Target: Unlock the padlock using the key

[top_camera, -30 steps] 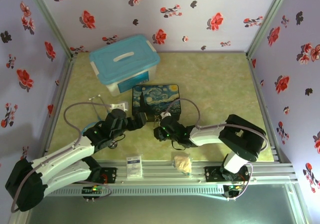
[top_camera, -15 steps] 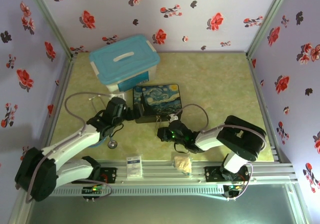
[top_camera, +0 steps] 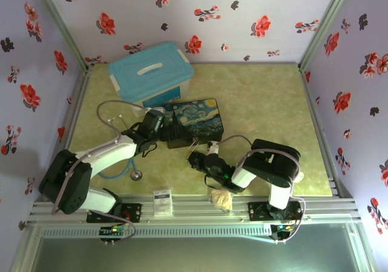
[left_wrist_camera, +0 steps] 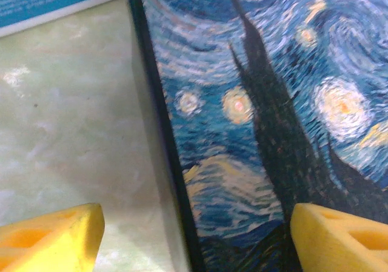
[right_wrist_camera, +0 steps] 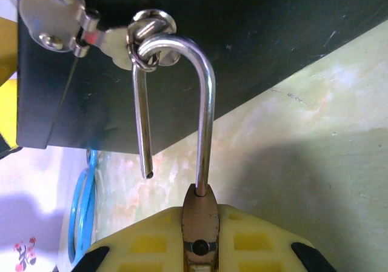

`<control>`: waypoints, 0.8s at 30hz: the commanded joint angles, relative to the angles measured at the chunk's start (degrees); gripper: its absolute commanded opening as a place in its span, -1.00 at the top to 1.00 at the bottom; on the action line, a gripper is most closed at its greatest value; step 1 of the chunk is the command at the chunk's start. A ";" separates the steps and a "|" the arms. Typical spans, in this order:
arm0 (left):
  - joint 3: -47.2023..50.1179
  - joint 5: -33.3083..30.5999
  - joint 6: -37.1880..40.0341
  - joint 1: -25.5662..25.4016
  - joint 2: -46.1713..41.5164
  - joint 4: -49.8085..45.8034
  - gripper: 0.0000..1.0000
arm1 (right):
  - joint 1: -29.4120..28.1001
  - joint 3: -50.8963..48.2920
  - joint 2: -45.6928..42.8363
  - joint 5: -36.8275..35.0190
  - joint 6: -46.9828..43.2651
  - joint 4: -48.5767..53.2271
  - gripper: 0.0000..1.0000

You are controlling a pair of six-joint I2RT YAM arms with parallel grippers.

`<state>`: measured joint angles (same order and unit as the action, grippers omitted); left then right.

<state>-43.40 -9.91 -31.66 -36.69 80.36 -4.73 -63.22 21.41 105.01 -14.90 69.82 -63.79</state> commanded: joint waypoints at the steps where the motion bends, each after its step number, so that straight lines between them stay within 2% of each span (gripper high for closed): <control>1: -2.12 -4.77 3.72 -0.20 1.59 -3.86 -0.58 | -1.19 0.12 2.74 -8.24 3.11 0.56 0.90; 5: -0.20 -4.67 4.67 -0.23 2.06 -2.15 -0.49 | -2.46 0.81 4.71 -13.19 4.86 -1.49 0.90; 10: 3.07 -1.91 5.73 -0.21 2.95 1.79 -0.41 | -2.77 -0.40 8.15 -20.25 5.38 -12.77 0.91; 12: 3.74 -1.39 5.88 -0.21 3.32 2.57 -0.34 | -2.70 -0.11 7.54 -21.83 4.97 -11.81 0.91; 15: 3.80 -0.72 7.05 -0.23 4.10 2.88 -0.29 | -2.78 0.65 7.60 -23.13 5.20 -10.85 0.93; 19: 4.61 0.50 8.52 -0.21 4.24 4.47 -0.25 | -2.65 2.64 10.55 -24.84 5.97 -15.03 0.96; 24: 5.25 3.26 6.78 -0.16 3.39 7.41 -0.33 | -2.87 4.77 11.71 -24.29 7.19 -14.39 0.96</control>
<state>-40.58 -8.64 -25.96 -37.08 82.56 6.39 -66.39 24.88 115.20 -35.31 75.77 -78.22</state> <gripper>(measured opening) 0.660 0.141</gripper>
